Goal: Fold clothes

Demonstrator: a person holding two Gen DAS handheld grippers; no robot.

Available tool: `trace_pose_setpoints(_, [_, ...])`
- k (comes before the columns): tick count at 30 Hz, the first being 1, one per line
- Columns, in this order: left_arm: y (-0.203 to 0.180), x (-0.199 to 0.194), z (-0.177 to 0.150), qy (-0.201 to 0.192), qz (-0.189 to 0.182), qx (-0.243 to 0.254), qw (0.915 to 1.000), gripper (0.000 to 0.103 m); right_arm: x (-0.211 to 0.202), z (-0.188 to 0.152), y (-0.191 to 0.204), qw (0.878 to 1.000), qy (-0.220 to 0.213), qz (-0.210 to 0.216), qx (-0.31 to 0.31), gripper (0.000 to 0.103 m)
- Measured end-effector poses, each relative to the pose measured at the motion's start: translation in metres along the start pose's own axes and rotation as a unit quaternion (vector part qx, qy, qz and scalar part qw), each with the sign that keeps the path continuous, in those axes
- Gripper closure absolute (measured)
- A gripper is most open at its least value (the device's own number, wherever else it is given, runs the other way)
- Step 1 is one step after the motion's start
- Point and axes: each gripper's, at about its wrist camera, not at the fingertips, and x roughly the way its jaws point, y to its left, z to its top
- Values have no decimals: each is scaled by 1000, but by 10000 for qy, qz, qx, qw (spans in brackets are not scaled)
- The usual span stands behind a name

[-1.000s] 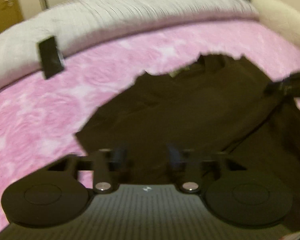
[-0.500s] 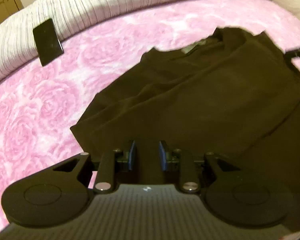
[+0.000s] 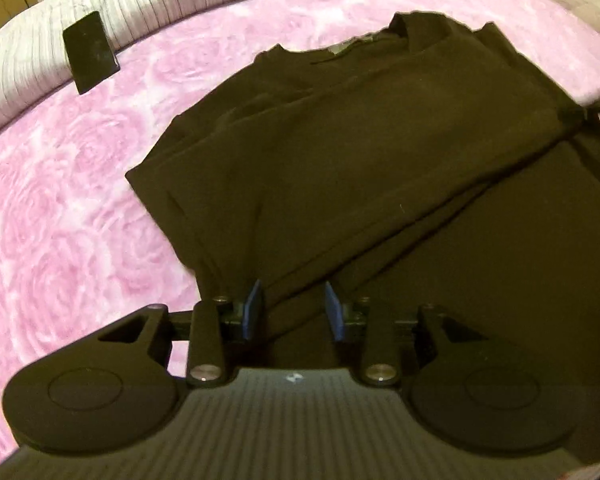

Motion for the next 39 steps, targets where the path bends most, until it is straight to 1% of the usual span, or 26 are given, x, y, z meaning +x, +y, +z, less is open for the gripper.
trace_pose_setpoints(3, [1, -12, -5, -67, -42, -107, 9999, 73, -16, -28, 1, 9997, 183, -108, 148, 77])
trace_pose_setpoints(5, [0, -25, -13, -110, -77, -179, 9997, 71, -26, -46, 1, 9991, 305, -181, 247, 73])
trace_pose_setpoints(6, [-3, -31, -21, -42, -137, -238, 9996, 69, -31, -55, 1, 9987, 366, -217, 296, 71])
trace_pose_setpoints(8, [-13, -41, -38, 107, -233, -287, 9993, 69, -42, -74, 2, 9976, 488, -289, 395, 62])
trace_pose_setpoints(9, [-19, -47, -48, 170, -274, -302, 9990, 67, -47, -85, 1, 9966, 627, -291, 450, 60])
trace_pose_setpoints(12, [-41, -67, -80, 405, -286, -444, 9978, 64, -66, -113, -1, 9946, 892, -212, 491, 59])
trace_pose_setpoints(14, [-55, -83, -100, 501, -262, -601, 9966, 63, -84, -120, -2, 9938, 1014, -204, 401, 58])
trace_pose_setpoints(15, [-62, -95, -113, 528, -241, -759, 9954, 60, -95, -124, -4, 9940, 1024, -153, 356, 58])
trace_pose_setpoints(16, [-68, -104, -123, 551, -228, -887, 9943, 55, -108, -127, -6, 9946, 1001, -62, 271, 57])
trace_pose_setpoints(17, [-76, -116, -135, 581, -210, -1033, 9927, 51, -121, -131, -9, 9951, 972, 38, 174, 55])
trace_pose_setpoints(18, [-82, -126, -146, 601, -186, -1165, 9912, 44, -134, -135, -13, 9954, 943, 137, 77, 53])
trace_pose_setpoints(19, [-87, -136, -159, 631, -159, -1332, 9890, 37, -145, -140, -19, 9952, 950, 224, 16, 51])
trace_pose_setpoints(20, [-93, -146, -172, 660, -131, -1499, 9864, 36, -156, -146, -25, 9948, 968, 307, -33, 51])
trace_pose_setpoints(22, [-102, -163, -196, 718, -134, -1887, 9793, 35, -176, -161, -43, 9933, 1056, 470, -63, 51])
trace_pose_setpoints(25, [-113, -179, -231, 821, -275, -2557, 9629, 35, -198, -189, -70, 9891, 1277, 736, 52, 49])
trace_pose_setpoints(26, [-119, -183, -239, 878, -323, -2696, 9584, 35, -203, -199, -78, 9868, 1389, 828, 132, 49])
trace_pose_setpoints(28, [-124, -184, -254, 1062, -405, -2823, 9526, 35, -209, -217, -89, 9813, 1618, 1010, 266, 49])
trace_pose_setpoints(30, [-132, -184, -263, 1166, -390, -2841, 9509, 35, -208, -229, -93, 9768, 1790, 1132, 327, 49])
trace_pose_setpoints(35, [-130, -186, -269, 999, -532, -2995, 9474, 35, -201, -237, -95, 9728, 1948, 1199, 356, 49])
trace_pose_setpoints(36, [-125, -186, -269, 938, -572, -3068, 9454, 35, -199, -238, -95, 9720, 1979, 1212, 361, 49])
trace_pose_setpoints(37, [-121, -185, -269, 875, -613, -3144, 9433, 35, -198, -240, -96, 9712, 2011, 1225, 367, 49])
trace_pose_setpoints(38, [-115, -182, -270, 858, -736, -3300, 9372, 35, -196, -241, -96, 9703, 2042, 1239, 373, 48])
trace_pose_setpoints(39, [-108, -180, -271, 843, -862, -3459, 9305, 32, -195, -243, -96, 9695, 2073, 1252, 378, 48])
